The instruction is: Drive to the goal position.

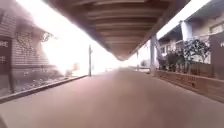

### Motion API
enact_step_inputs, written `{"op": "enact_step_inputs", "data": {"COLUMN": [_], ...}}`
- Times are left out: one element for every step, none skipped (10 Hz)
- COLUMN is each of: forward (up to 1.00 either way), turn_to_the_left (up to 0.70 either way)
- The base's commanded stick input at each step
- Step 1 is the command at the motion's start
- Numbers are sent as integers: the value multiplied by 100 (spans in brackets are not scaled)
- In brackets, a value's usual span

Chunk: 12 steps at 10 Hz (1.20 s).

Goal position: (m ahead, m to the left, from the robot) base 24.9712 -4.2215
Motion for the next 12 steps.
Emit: {"op": "enact_step_inputs", "data": {"forward": [85,85,85,85,85,85,85,85,85,85,85,85], "turn_to_the_left": [0,0,0,0,0,0,0,0,0,0,0,0]}}
